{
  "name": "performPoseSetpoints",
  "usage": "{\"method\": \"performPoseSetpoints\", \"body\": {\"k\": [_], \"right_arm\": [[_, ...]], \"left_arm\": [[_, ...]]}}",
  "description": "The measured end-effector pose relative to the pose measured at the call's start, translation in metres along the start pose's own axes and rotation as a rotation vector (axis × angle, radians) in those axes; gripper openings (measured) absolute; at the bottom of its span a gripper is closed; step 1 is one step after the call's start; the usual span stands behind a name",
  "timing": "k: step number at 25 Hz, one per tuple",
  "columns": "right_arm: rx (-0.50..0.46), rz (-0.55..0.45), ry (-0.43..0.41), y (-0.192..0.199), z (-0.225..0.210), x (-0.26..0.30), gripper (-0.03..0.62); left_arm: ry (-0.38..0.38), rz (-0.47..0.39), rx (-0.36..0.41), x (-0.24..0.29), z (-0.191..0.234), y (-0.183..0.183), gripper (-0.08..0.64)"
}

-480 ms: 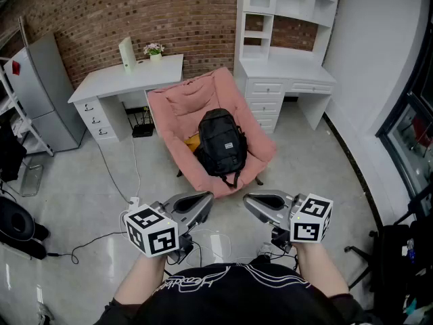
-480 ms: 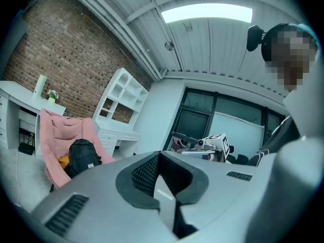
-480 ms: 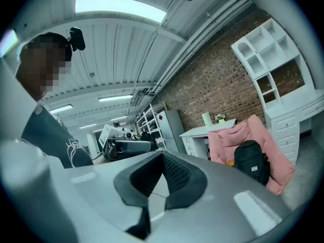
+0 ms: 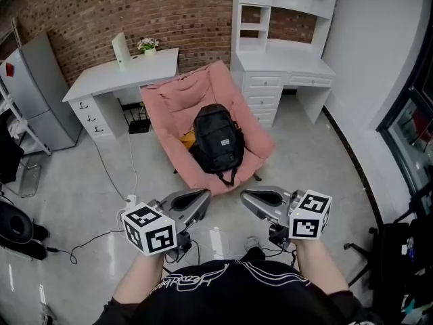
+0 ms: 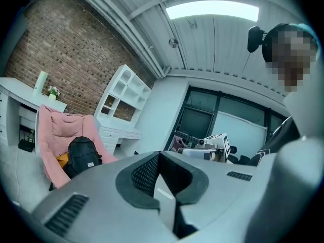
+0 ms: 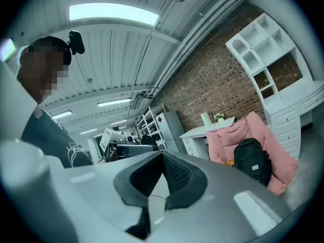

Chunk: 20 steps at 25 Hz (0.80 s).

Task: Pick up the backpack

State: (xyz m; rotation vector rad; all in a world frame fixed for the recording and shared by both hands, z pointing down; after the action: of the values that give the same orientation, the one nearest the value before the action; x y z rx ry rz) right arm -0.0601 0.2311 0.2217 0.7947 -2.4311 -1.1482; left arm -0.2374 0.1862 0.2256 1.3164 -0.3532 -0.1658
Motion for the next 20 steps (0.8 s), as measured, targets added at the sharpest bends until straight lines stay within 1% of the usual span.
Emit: {"method": "performPoseSetpoints", "body": {"k": [2,5,7,15,20], "right_arm": [[-0.001,0.011,0.001,-0.004,-0.01,-0.001,0.005],[-0.063,0.045,0.053,-0.011,-0.032,-0.002,0.005],[-0.074,0.06,0.057,-0.018,-0.047,-0.003,0.005],[-0.022,0.103,-0.014,-0.061,-0.112,-0.008,0.005],[0.043,0.124,-0.036,-0.086,-0.164,-0.017,0.006]], "left_arm": [[-0.006,0.001,-0.005,0.009,0.004,-0.001,0.002],[-0.016,0.004,-0.015,0.026,0.011,-0.004,0.002],[-0.027,0.01,-0.02,0.04,0.016,-0.006,0.002],[-0.091,0.044,-0.058,0.107,0.044,-0.009,0.002],[-0.143,0.084,-0.068,0.155,0.059,-0.006,0.002]]}}
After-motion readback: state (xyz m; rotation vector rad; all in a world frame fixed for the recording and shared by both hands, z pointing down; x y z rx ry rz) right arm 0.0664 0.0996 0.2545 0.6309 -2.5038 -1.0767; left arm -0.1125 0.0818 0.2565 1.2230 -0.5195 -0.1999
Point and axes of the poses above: the fingertips, and each gripper's own axes: x forward along the fingers, z to its left, y out of its underside, the point moved 6 cm from there along -x, backward along the fingers, and after that the axes turned 14 degrees about x, right-handed, at the moved point
